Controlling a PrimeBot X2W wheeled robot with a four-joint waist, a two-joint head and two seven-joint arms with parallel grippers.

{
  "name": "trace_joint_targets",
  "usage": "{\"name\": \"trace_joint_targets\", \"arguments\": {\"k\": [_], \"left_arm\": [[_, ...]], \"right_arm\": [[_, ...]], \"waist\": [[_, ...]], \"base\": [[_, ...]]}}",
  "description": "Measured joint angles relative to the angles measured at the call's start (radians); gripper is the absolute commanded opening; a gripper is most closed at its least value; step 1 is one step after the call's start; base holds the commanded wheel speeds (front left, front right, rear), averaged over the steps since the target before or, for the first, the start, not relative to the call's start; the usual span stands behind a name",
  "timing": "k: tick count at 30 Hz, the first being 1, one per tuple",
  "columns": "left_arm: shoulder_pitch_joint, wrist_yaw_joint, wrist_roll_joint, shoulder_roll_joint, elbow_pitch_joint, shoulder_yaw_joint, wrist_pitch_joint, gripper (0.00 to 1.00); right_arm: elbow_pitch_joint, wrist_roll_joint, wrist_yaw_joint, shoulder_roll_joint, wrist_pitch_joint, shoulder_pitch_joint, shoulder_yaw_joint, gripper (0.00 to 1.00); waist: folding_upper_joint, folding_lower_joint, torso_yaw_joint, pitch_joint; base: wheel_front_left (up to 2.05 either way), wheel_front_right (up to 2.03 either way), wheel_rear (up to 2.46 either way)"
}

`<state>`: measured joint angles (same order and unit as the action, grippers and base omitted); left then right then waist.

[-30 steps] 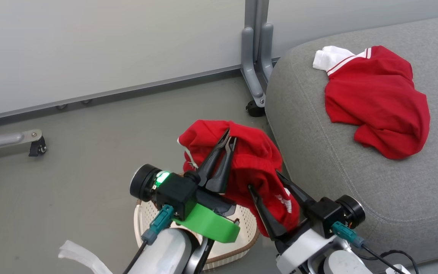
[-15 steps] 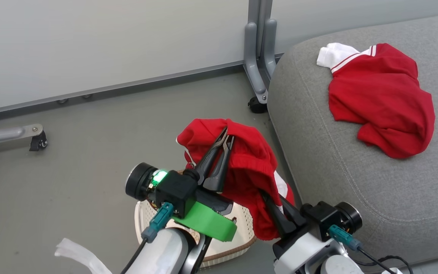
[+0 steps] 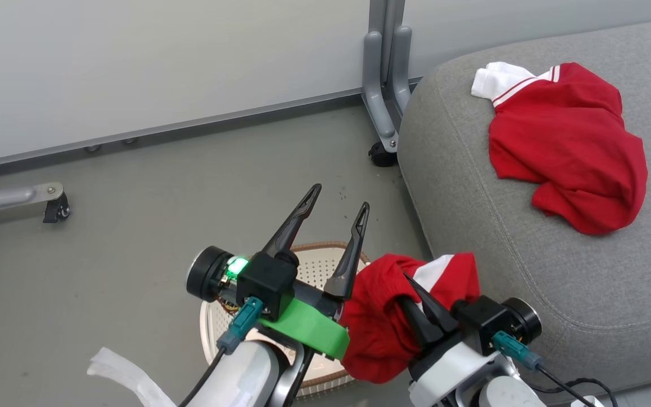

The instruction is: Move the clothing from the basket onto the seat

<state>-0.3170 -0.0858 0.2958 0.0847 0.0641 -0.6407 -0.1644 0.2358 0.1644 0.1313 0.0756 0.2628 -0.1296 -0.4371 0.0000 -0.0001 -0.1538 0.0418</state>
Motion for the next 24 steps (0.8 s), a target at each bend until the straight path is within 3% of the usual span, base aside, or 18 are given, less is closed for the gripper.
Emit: {"name": "trace_joint_targets", "arguments": {"k": [17,24], "left_arm": [[-0.003,-0.017,0.006,0.031,0.028,0.010,0.000,1.00],[0.023,-0.039,-0.010,0.095,0.053,0.033,-0.022,1.00]], "right_arm": [[-0.034,0.002,0.000,-0.002,0.000,-0.019,0.033,0.00],[-0.082,0.017,0.000,-0.013,0.000,-0.020,0.100,0.00]], "waist": [[0.0000,0.0001,-0.021,0.038],[0.0000,0.0001,-0.074,0.066]], "base": [[0.00,0.00,0.00],[0.00,0.00,0.00]]}}
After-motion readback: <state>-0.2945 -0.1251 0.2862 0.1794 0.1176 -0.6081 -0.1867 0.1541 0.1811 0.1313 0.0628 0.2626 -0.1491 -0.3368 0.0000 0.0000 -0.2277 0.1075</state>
